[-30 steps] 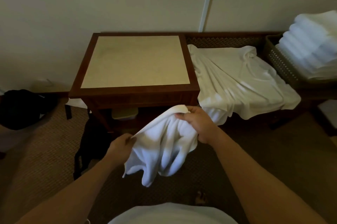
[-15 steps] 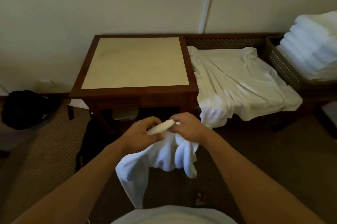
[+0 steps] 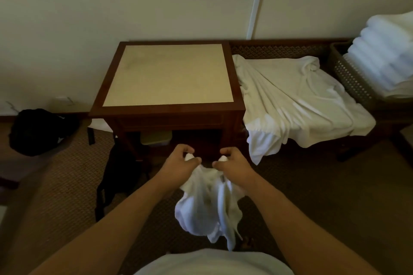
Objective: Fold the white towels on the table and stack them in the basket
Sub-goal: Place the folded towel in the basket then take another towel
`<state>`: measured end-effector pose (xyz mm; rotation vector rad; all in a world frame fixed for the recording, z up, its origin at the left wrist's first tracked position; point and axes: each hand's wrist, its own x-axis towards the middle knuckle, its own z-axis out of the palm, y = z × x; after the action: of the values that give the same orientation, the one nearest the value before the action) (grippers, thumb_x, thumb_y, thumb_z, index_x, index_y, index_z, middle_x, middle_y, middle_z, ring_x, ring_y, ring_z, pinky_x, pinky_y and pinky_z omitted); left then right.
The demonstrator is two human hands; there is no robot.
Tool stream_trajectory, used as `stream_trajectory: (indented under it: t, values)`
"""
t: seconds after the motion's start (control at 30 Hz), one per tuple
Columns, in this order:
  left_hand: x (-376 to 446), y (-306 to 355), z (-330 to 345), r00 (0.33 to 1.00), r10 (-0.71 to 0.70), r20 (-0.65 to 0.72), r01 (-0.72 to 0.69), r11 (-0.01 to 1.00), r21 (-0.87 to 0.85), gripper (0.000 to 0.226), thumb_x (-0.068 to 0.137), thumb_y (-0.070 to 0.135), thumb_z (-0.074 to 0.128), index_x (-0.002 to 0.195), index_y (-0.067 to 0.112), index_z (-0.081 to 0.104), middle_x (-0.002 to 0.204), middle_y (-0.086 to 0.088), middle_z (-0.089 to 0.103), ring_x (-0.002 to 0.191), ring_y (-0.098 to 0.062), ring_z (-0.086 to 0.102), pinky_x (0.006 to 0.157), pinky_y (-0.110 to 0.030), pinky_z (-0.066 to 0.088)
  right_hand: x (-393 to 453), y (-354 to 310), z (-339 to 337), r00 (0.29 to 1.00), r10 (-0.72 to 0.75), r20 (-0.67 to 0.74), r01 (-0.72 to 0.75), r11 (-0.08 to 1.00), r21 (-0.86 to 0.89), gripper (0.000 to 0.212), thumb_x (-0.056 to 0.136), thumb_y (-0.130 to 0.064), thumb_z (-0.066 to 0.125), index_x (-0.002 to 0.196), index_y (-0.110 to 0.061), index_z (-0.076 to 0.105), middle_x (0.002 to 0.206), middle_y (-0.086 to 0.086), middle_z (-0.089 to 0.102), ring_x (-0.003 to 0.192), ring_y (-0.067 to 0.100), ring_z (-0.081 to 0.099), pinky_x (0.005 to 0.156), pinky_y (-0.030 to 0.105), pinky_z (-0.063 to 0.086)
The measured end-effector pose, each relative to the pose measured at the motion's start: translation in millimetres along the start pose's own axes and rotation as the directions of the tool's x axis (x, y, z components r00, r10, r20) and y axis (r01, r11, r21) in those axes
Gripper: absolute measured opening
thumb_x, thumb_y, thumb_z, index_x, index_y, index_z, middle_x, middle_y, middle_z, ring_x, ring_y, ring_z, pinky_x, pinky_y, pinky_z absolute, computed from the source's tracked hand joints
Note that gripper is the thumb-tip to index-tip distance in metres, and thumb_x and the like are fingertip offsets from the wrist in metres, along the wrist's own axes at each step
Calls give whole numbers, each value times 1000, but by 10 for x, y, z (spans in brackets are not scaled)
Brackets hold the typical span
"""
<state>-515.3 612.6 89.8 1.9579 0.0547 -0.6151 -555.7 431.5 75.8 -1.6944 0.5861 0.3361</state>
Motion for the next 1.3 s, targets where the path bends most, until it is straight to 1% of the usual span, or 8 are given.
stream_trajectory:
  t: [0.23,0.37,0.53,0.63,0.73,0.87,1.17,1.3]
  values:
    - [-50,150,160,996,87,0,-84,960,-266,5,92,18,75,94,21,76,97,-4,76,96,-25,74,85,-52,62,-108,-16,136,994,18,-111,40,868,495,35,82,-7,83,111,-14,66,111,15,73,101,30,73,89,51,60]
    - [-111,154,151,984,157,87,-119,933,-339,41,90,-11,65,114,21,72,111,-8,75,102,-24,74,91,-48,60,-200,-91,57,990,24,-138,69,770,634,21,87,-2,75,108,-5,70,105,16,76,97,31,75,84,47,62]
    - [-111,130,117,947,322,-16,-322,946,-44,22,92,8,74,106,25,75,97,6,77,94,-7,72,85,-30,60,-243,-118,47,993,14,-117,70,728,682,19,87,0,74,106,0,73,104,19,76,97,33,75,76,38,62]
    - [-103,138,99,848,522,-92,-472,823,315,13,95,14,67,86,23,70,89,10,60,82,-6,59,70,-15,48,-269,-115,95,993,-2,-115,82,717,693,18,87,0,74,105,0,73,103,20,76,96,31,75,73,35,61]
    - [-97,133,80,776,630,-24,-577,725,377,26,97,15,62,76,28,54,86,8,50,77,-11,52,66,-16,42,-310,-145,124,994,-34,-107,99,714,693,18,86,0,75,104,1,72,102,21,76,95,32,75,74,34,61]
    - [-104,152,43,807,584,90,-584,764,275,20,103,24,57,84,22,59,72,4,56,66,-17,55,56,-25,44,-308,-203,107,995,-66,-76,101,713,694,22,86,0,75,108,4,72,103,22,75,93,31,76,72,32,61]
    - [-70,138,166,847,509,-156,-486,859,164,12,99,23,64,88,21,65,70,2,64,64,-17,61,52,-25,49,-289,-271,108,985,-156,69,64,713,698,23,98,-5,62,117,5,70,113,25,72,105,34,72,80,33,60]
    - [-73,183,192,898,407,-168,-411,912,10,11,98,27,68,88,24,73,77,3,70,71,-19,66,57,-26,54,-265,-226,118,972,-231,-52,217,784,582,18,91,-5,71,109,-3,74,106,19,75,103,32,73,87,41,60]
